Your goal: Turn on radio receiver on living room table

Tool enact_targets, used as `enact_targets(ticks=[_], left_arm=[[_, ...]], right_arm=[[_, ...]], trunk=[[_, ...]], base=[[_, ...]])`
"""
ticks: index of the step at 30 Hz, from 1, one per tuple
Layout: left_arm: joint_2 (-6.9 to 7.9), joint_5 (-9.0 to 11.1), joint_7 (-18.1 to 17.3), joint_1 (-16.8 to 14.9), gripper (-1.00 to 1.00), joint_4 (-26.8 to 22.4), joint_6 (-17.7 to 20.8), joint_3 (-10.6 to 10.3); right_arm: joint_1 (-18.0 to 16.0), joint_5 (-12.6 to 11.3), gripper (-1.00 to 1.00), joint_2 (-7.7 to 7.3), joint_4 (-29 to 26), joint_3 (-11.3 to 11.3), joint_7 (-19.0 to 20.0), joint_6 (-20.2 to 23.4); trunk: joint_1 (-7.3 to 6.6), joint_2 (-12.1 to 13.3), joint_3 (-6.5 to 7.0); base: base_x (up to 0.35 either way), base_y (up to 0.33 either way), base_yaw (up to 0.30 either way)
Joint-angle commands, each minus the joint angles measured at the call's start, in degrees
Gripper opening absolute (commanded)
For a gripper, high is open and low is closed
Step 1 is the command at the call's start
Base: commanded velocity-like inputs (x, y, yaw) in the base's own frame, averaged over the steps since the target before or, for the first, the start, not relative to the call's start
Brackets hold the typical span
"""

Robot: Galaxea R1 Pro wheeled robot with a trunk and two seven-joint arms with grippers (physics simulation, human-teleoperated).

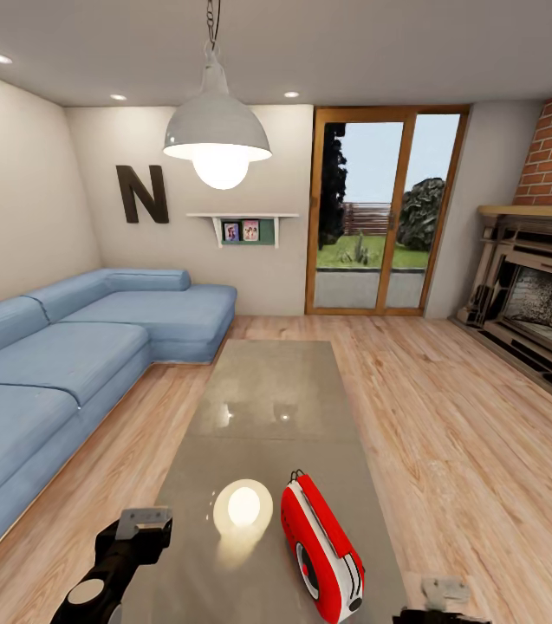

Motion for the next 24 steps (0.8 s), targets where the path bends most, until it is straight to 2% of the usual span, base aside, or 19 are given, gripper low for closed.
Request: enact_targets(ticks=[1, 3, 9, 21, 24], left_arm=[[0.0, 0.0, 0.0, 0.0, 1.0, 0.0, 0.0, 0.0], [0.01, 0.0, 0.0, 0.0, 1.0, 0.5, 0.0, 0.0], [-0.01, 0.0, 0.0, 0.0, 1.0, 1.0, 0.0, 0.0], [-0.12, 0.1, 0.0, 0.0, 1.0, 1.0, 0.1, 0.1], [-0.65, 0.1, 0.0, 0.0, 1.0, 0.9, 0.1, 0.1]], right_arm=[[0.0, 0.0, 1.0, 0.0, -1.0, -0.1, 0.0, 0.8], [0.0, 0.0, 1.0, -0.01, -4.3, -0.4, 0.0, 3.0], [0.0, 0.0, 1.0, -0.01, -9.1, -0.4, 0.0, 6.6], [-0.3, 0.1, 1.0, -0.71, -13.8, -0.7, -0.2, 7.3], [-1.5, 0.1, 1.0, -0.77, -14.1, -0.7, -0.2, 7.4]], trunk=[[0.0, 0.0, 0.0], [0.0, 0.0, 0.0], [0.0, 0.0, 0.0], [0.0, 0.0, 0.0], [0.0, 0.0, 0.0]], base=[[0.0, 0.0, 0.0], [0.0, 0.0, 0.0], [0.0, 0.0, 0.0], [0.0, 0.0, 0.0], [0.0, 0.0, 0.0]])
